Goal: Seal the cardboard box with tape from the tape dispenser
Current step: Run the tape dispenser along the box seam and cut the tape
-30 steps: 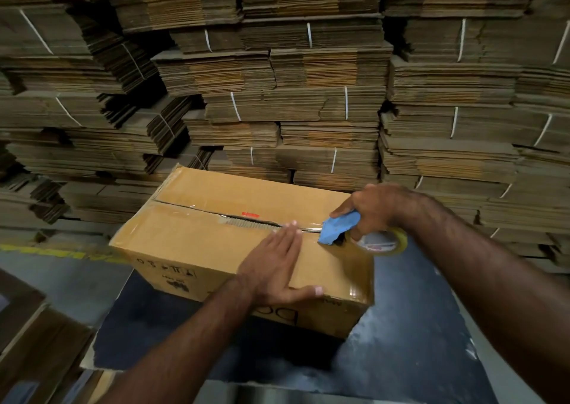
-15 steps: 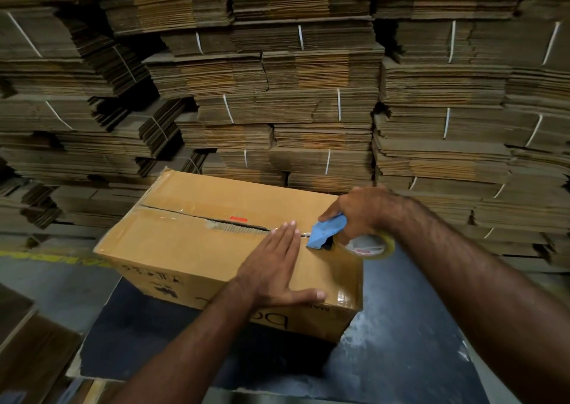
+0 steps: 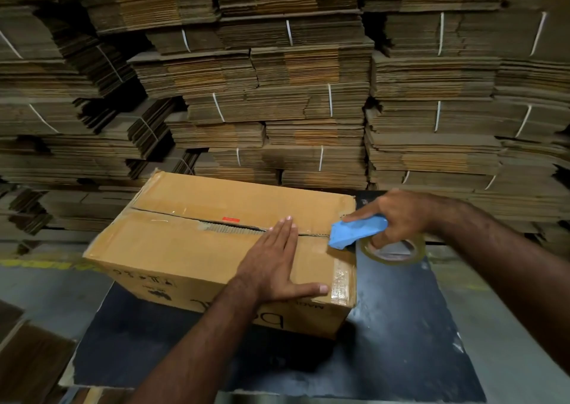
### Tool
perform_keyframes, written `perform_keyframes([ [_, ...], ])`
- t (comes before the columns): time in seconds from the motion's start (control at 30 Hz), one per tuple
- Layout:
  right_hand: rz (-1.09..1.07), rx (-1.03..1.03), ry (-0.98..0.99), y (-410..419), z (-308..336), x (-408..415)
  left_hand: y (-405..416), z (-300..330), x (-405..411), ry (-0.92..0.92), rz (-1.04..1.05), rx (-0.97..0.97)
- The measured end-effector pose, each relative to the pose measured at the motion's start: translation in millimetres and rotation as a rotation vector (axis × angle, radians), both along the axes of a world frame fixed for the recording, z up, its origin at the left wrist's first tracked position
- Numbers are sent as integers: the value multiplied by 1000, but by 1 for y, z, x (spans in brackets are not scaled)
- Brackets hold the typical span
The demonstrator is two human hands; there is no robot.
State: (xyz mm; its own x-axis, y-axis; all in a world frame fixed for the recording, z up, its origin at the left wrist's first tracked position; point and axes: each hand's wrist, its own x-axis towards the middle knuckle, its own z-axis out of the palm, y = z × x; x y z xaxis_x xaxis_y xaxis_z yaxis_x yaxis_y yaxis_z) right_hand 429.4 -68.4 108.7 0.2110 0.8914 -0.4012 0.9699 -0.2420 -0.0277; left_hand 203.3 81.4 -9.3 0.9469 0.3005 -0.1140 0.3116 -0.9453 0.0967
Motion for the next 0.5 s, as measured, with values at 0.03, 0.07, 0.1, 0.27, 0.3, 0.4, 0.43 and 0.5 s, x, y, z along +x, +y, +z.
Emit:
perform_keyframes([
  [0.03,-13,-9,-6,-4,-1,1,-1,-1,-1,-4,-2,-1],
  [0.07,-23,-15,-21,-5,-4,1,-2,-1,-1,-15,-12,4],
  [0.1,-26,-20,-45,-5,-6,1,-2,-2,-2,-33,-32,15],
  [0.27,-36,-14,-78,-1,-15,-1,-4,-1,3,-30,-153,32],
  [0.3,-41,-13,-73,-1,-16,1,-4,1,10,-10,-141,17],
  [0.4,-46,-16,-74,-2,-19,1,-5,7,38,42,-122,-9],
  [0.43,-48,-17,-77,-2,-19,0,-5,8,46,53,-123,-17],
  [0.5,-59,-15,-80,-2,-18,-1,-5,6,52,42,-124,-22],
])
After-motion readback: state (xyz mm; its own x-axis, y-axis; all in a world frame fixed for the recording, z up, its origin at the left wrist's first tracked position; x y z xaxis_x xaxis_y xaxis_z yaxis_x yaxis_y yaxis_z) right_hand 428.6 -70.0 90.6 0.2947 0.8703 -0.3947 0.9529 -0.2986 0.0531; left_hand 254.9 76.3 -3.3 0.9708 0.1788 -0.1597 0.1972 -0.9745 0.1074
